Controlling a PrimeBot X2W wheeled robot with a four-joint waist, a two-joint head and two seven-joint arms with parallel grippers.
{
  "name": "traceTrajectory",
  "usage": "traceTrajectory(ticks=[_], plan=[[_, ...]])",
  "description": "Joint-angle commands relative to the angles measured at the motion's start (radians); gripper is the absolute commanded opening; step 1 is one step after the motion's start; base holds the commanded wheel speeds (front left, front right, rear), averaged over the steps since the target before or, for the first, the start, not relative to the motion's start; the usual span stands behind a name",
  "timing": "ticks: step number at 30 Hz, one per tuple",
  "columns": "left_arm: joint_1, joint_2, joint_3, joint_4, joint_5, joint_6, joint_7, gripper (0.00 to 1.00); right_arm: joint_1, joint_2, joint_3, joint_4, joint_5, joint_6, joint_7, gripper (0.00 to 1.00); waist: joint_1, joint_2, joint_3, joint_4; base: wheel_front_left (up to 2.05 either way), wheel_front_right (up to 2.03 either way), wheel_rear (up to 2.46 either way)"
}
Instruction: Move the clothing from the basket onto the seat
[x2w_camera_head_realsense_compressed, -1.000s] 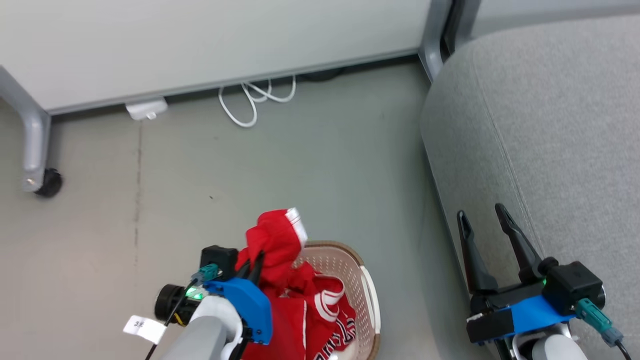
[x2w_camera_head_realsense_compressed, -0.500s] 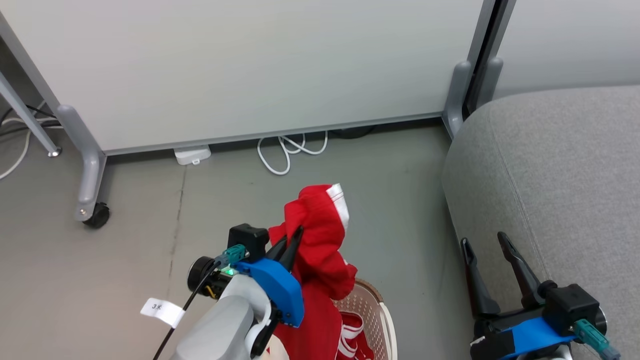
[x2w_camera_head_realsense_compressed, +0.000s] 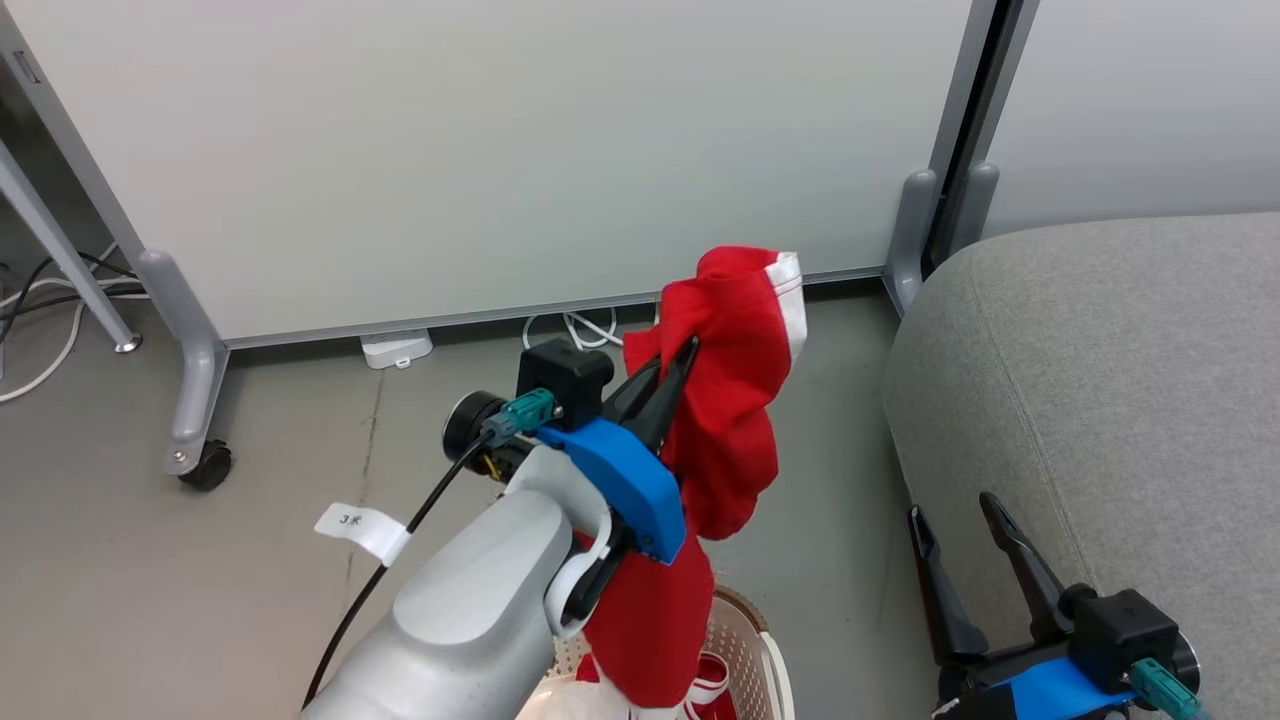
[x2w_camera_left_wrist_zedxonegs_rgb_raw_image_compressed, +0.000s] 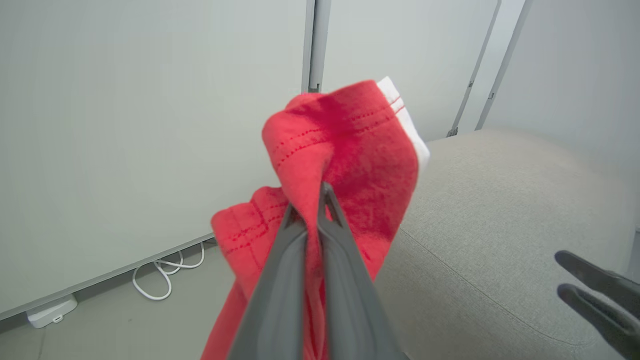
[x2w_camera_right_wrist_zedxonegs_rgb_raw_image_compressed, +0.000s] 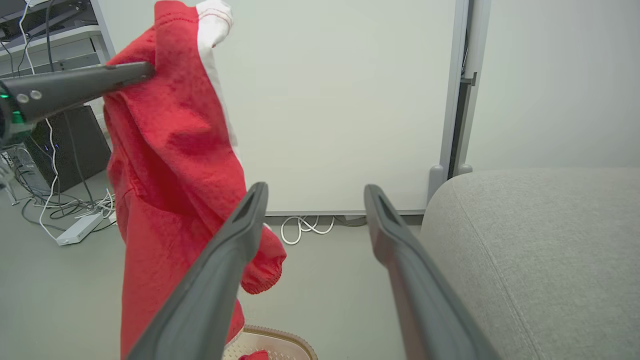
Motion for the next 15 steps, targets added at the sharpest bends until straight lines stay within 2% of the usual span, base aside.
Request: traceTrajectory(ticks=[1,15], plan=[[-0.025,0.0,-0.011,-0.014,-0.012,0.01,0.002,0.0,0.009,-0.003,0.002,0.003,-0.008,0.0,-0.003,1.0,0.0001,-0.0001,-0.001,-0.002,0.0,0.0,0.0],[-0.146,0.001,-0.154,-0.077,-0.132,0.076,-0.007,0.0,0.007,-0.003,0.016,0.013,-0.007,0.0,-0.003,1.0,0.0001,-0.0001,-0.014,-0.027,0.0,0.0,0.0]])
